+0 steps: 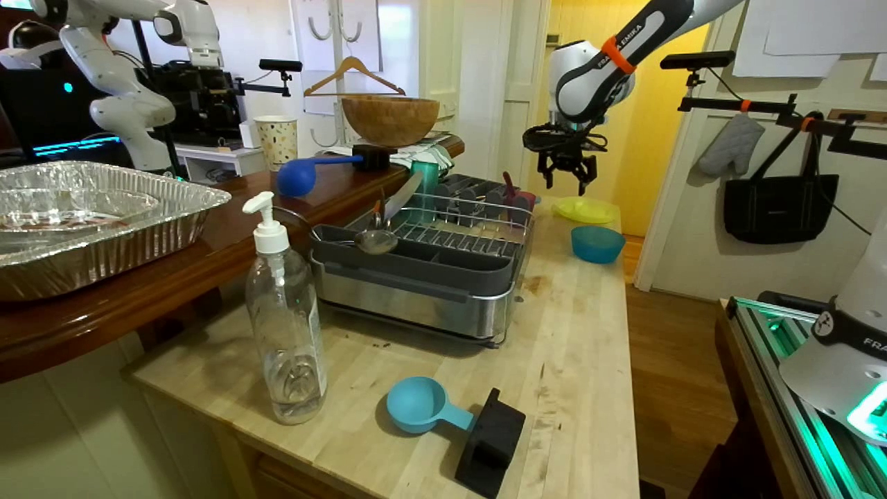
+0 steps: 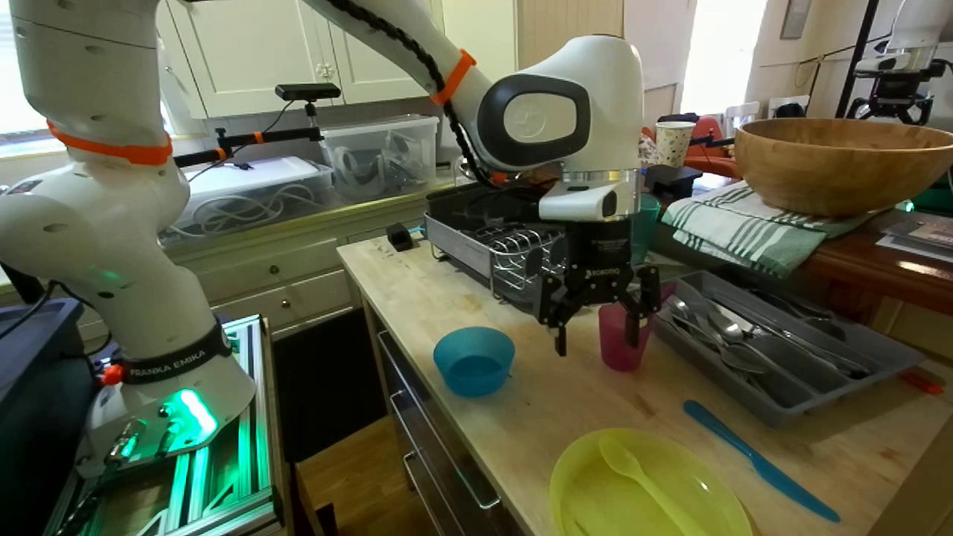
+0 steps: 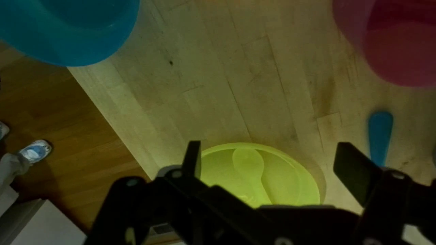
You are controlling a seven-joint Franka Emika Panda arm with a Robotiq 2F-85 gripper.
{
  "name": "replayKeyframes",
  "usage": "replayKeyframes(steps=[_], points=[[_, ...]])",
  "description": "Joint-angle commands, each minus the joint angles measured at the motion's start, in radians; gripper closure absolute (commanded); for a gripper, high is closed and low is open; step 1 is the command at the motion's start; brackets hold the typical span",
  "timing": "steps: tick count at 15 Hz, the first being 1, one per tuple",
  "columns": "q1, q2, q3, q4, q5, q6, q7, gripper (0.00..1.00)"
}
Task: Turn the blue bowl upside down, then place the blue spoon inside
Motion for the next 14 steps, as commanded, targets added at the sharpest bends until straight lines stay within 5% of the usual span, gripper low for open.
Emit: replayKeyframes(steps=[1,10,14], points=[[-0.044,0.026,0.007,0.046,0.126,0.008,-0.249,0.00],[-0.093,0.081,-0.049,0.122,0.164,0.034,-0.651,0.00],[-0.069,0.074,-0.079,0.117,0.151,0.021,-0.639,0.00]])
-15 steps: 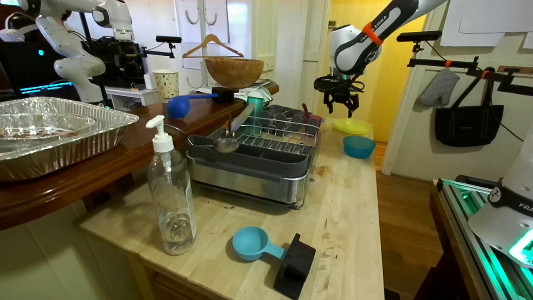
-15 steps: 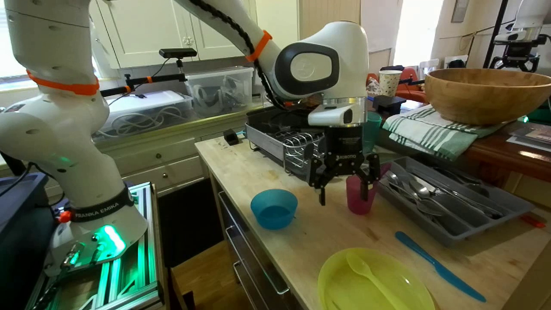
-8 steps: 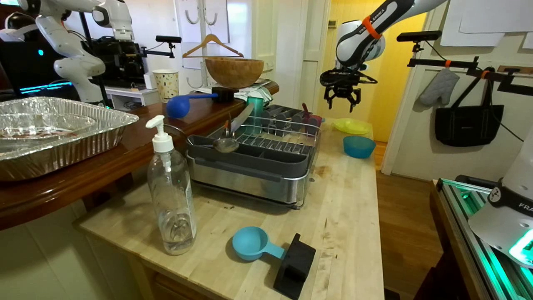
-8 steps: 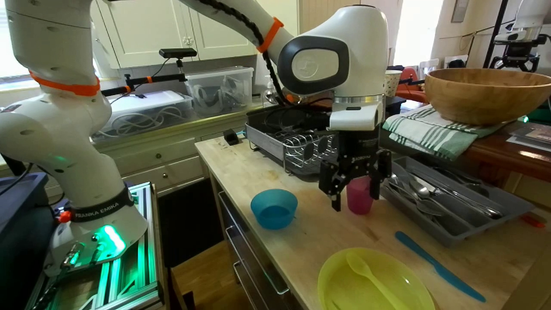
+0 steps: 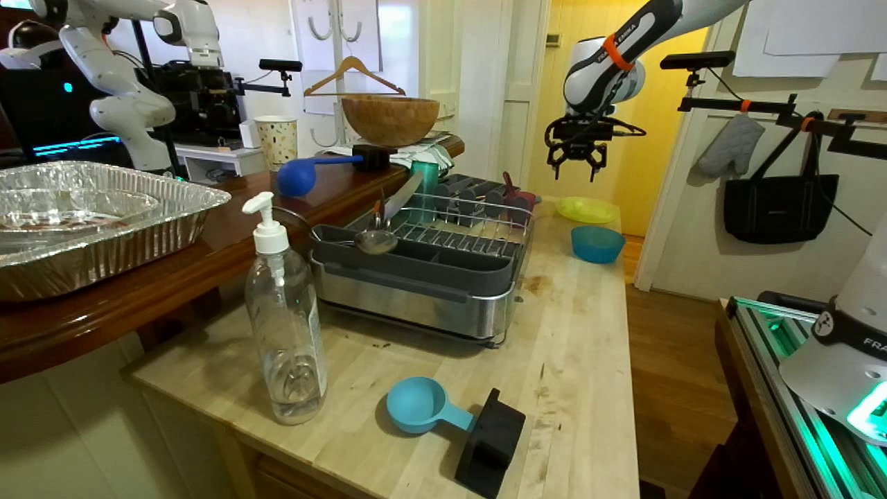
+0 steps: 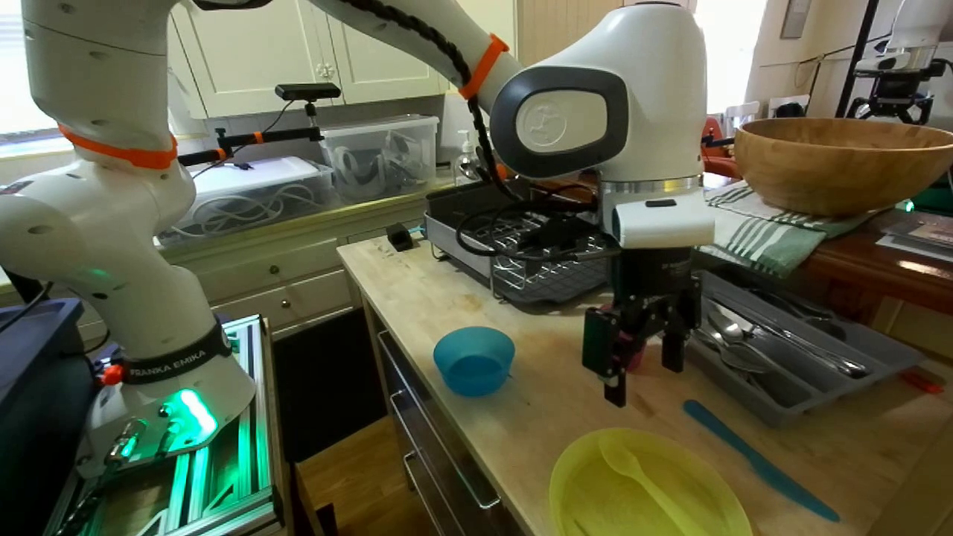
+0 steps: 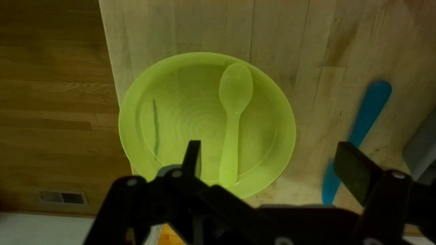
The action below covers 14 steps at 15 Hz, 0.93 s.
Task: Turn the blue bowl upside down, then place the blue spoon inside
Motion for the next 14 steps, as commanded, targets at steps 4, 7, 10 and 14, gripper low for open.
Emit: replayKeyframes(steps=[4,7,10,14], points=[[0.022,0.019,-0.025,0.015,0.016,0.000,-0.017,0.00],[0.022,0.019,-0.025,0.017,0.016,0.000,-0.019,0.00],[0.022,0.019,-0.025,0.018,0.016,0.000,-0.021,0.00],[0.011,0.053,-0.004,0.072,0.064,-0.005,-0.046,0.00]])
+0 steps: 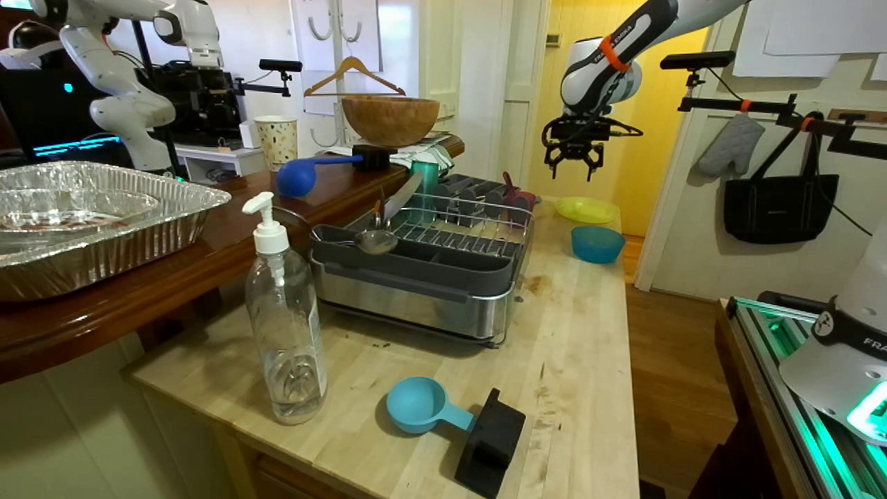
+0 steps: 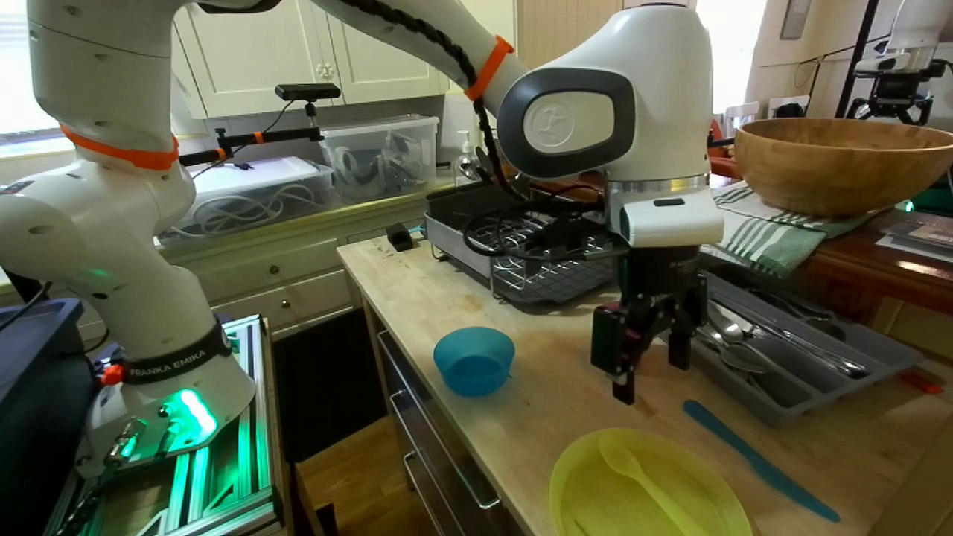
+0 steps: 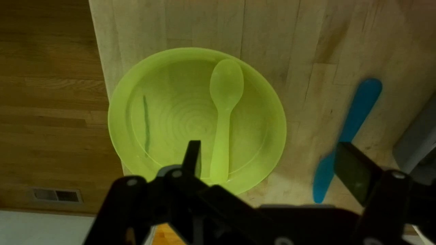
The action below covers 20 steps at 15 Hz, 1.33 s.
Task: Turn the blue bowl upside down, then place the blue spoon inside
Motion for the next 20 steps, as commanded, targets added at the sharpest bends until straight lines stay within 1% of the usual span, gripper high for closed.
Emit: replayKeyframes(steps=[1,5,9,14,20], points=[[0.003,0.047,0.001,0.065,0.062,-0.008,-0.050,0.00],[-0.009,0.098,0.007,0.135,0.087,-0.019,-0.119,0.00],[-0.032,0.170,0.011,0.214,0.104,-0.027,-0.221,0.00],[-0.062,0.256,0.011,0.306,0.109,-0.030,-0.364,0.00],[-0.088,0.340,0.016,0.381,0.103,-0.015,-0.480,0.00]])
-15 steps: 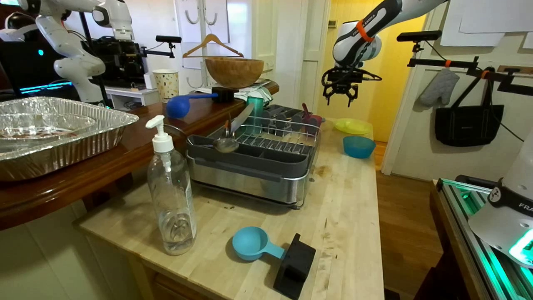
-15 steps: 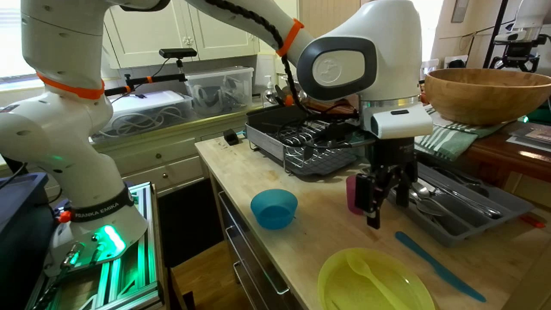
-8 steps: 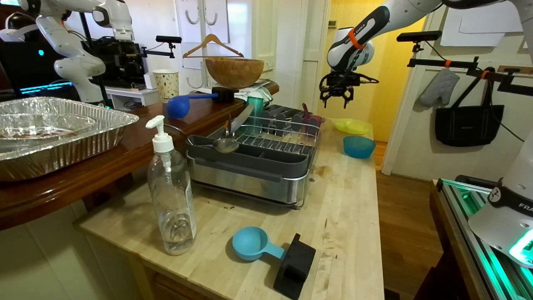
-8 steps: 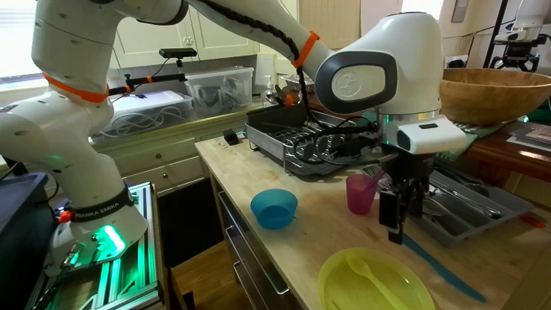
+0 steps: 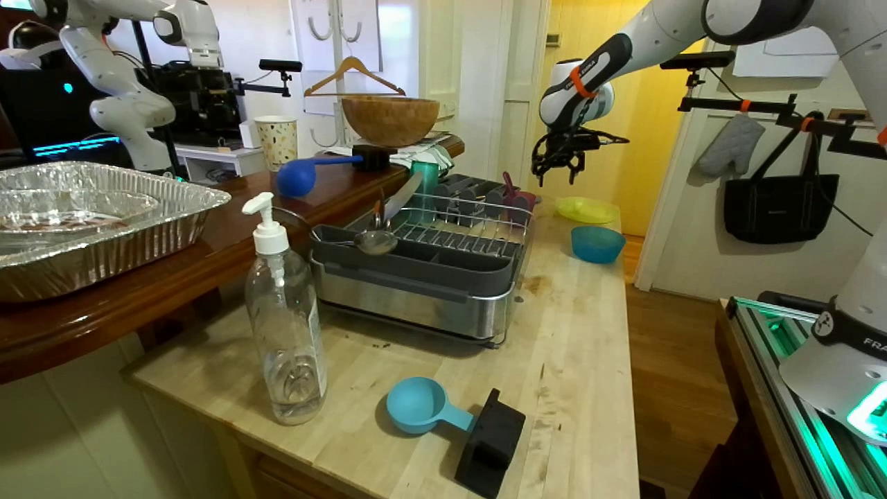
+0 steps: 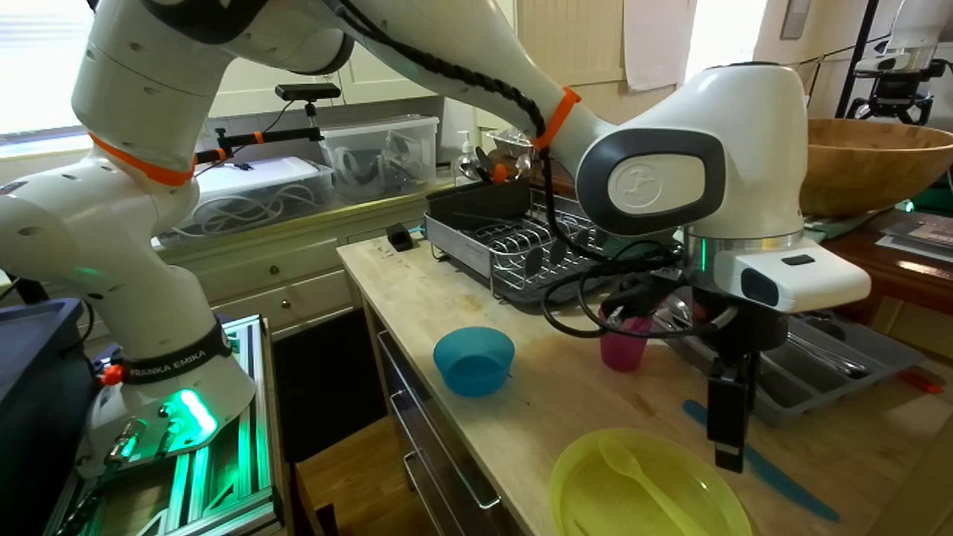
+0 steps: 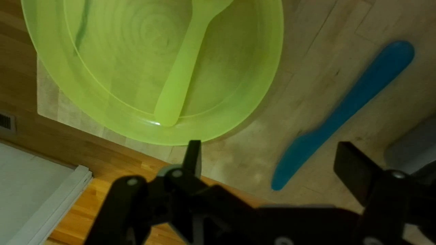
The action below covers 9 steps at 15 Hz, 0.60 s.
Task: Turn the blue bowl upside down, then place the blue spoon inside
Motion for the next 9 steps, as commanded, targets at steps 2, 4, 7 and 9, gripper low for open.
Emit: replayKeyframes(steps=[2,4,7,9], points=[[-0.032,0.081,0.018,0.085,0.035,-0.001,-0.095,0.00],[-0.042,0.099,0.026,0.102,0.042,-0.001,-0.122,0.00],[-0.060,0.115,0.045,0.118,0.060,0.008,-0.168,0.00],[-0.070,0.124,0.054,0.126,0.073,0.013,-0.189,0.00]])
